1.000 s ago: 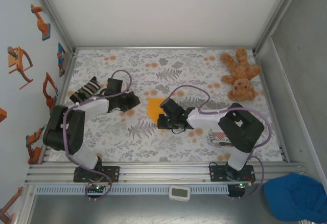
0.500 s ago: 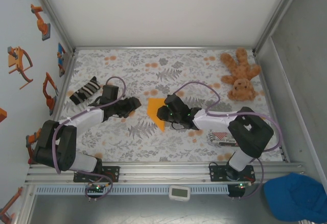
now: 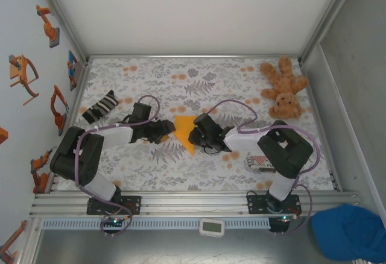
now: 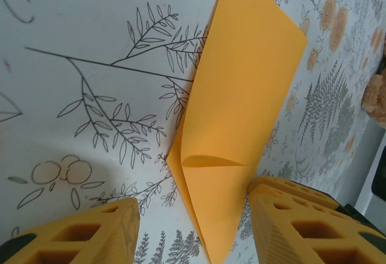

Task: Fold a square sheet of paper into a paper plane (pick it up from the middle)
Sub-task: Fourth fold the wing at the center of the table.

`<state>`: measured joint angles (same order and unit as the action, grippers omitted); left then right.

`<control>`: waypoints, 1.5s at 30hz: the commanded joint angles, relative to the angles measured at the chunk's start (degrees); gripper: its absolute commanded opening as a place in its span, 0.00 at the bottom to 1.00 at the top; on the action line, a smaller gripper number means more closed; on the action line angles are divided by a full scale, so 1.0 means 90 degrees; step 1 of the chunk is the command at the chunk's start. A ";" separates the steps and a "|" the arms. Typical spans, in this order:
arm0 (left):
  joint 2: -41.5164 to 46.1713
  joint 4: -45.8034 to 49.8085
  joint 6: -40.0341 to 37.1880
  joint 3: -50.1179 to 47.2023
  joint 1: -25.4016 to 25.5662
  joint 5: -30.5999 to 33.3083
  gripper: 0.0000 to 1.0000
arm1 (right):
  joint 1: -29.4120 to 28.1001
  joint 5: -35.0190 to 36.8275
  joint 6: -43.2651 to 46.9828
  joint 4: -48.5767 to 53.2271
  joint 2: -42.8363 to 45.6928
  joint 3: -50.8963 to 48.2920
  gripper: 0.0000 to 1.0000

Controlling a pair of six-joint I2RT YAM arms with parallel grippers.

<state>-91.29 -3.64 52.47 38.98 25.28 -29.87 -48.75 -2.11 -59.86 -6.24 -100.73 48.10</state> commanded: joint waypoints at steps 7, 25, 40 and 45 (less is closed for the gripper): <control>-0.0288 -0.0188 0.0022 0.0333 0.0041 -0.0236 0.39 | 0.0047 -0.0051 -0.0079 0.0184 -0.0234 0.0153 0.20; -0.0740 -0.0136 -0.0130 0.0527 0.0025 -0.0348 0.33 | 0.0086 -0.0017 -0.0058 0.0225 -0.0189 0.0125 0.20; -0.0693 -0.0340 -0.0566 0.0572 0.0075 -0.0866 0.21 | 0.0090 0.0000 0.0017 0.0161 -0.0056 0.0076 0.19; -0.0760 -0.0283 -0.0807 0.0627 0.0074 -0.0948 0.17 | 0.0100 -0.0020 0.0122 0.0147 0.0082 0.0061 0.20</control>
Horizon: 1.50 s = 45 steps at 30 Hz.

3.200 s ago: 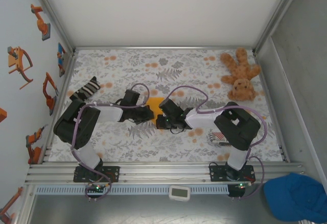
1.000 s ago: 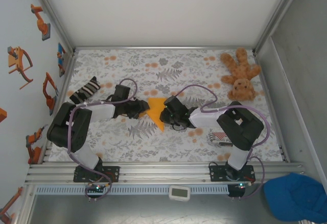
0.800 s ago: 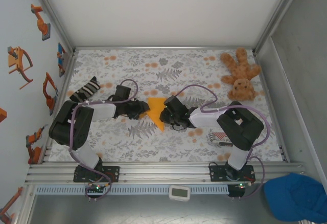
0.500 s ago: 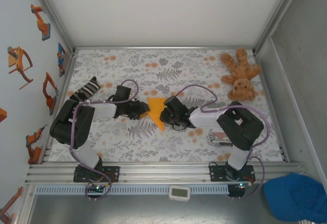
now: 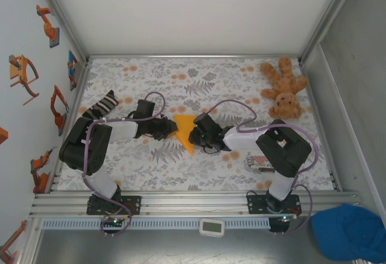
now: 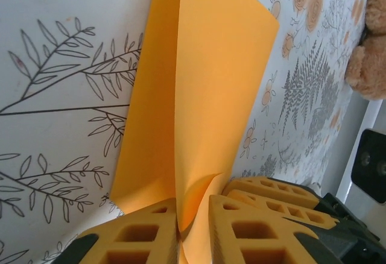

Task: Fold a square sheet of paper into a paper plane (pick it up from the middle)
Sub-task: Fourth fold the wing at the center of the table.

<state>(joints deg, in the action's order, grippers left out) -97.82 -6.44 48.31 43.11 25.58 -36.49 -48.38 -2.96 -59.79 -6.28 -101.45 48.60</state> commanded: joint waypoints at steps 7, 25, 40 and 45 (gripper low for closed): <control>-0.0011 -0.0007 -0.0292 0.0200 0.0038 -0.0093 0.05 | 0.0078 0.0215 0.0611 0.0069 0.0774 -0.0191 0.25; 0.0796 0.1258 0.1686 0.0498 0.0242 0.2443 0.03 | -0.0531 0.2189 0.3699 0.0730 0.1599 -0.0078 0.96; 0.0452 0.2013 0.2127 0.1204 0.0391 0.2425 0.07 | -0.0913 0.1570 0.5679 -0.1169 0.0296 0.0166 0.47; 0.0456 0.2107 0.2102 0.1235 0.0403 0.2414 0.07 | -0.0900 0.1543 0.5781 -0.1203 -0.0147 0.0416 0.41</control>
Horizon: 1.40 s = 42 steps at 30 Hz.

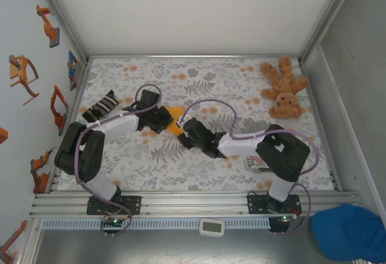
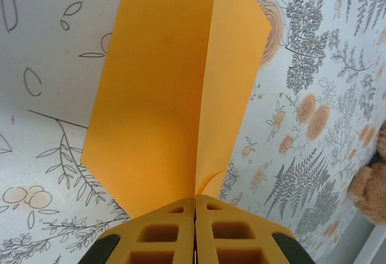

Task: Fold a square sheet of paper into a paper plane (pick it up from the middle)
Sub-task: Fourth fold the wing at the center of the table.

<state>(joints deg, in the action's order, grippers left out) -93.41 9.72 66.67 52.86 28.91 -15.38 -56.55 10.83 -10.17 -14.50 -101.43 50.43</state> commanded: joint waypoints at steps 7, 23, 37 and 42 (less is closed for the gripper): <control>-0.0048 0.0316 0.0050 0.0154 0.0034 0.0010 0.07 | 0.0035 0.0143 0.0213 -0.0455 -0.0355 0.0238 0.40; -0.0041 0.0434 0.0024 0.0220 0.0040 -0.0013 0.08 | 0.0059 0.0212 0.0384 -0.0401 -0.0564 0.0236 0.28; -0.0013 0.0539 -0.0020 0.0277 0.0030 -0.0009 0.10 | 0.0073 0.0150 0.0390 -0.0416 -0.0615 0.0218 0.12; 0.0182 0.0673 -0.0137 0.0335 -0.0071 0.0046 0.21 | 0.0096 0.0006 0.0366 -0.0448 -0.0589 0.0146 0.07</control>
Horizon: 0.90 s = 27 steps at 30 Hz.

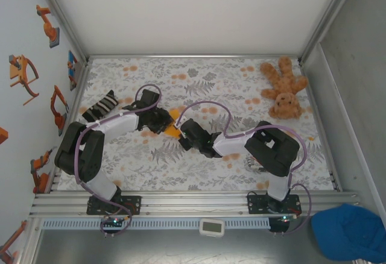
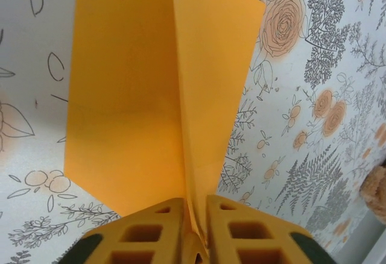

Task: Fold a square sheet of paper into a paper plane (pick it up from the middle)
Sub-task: Fourth fold the wing at the center of the table.

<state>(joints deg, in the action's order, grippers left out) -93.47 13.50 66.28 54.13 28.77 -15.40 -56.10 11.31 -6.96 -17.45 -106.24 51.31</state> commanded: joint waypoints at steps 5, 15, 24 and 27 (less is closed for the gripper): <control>0.0709 0.0321 -0.0316 0.0090 -0.0376 0.0180 0.35 | 0.0061 -0.0272 -0.0140 -0.0189 -0.0042 -0.0017 0.05; 0.1735 -0.1009 -0.0494 -0.1647 -0.0844 -0.0302 0.29 | 0.0137 -0.0756 -0.0692 -0.0460 -0.0120 -0.0134 0.03; 0.1181 -0.1643 -0.0585 -0.1954 -0.0651 -0.0856 0.12 | 0.0208 -0.1095 -0.1051 -0.0638 -0.0246 -0.0164 0.02; 0.0933 -0.1761 -0.0611 -0.1866 -0.0594 -0.0928 0.11 | 0.0237 -0.1210 -0.1145 -0.0678 -0.0286 -0.0166 0.01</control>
<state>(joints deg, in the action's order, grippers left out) -83.61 -0.05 62.33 36.16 22.94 -21.76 -54.41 1.87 -15.33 -21.71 -108.14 50.57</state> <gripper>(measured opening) 0.109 0.049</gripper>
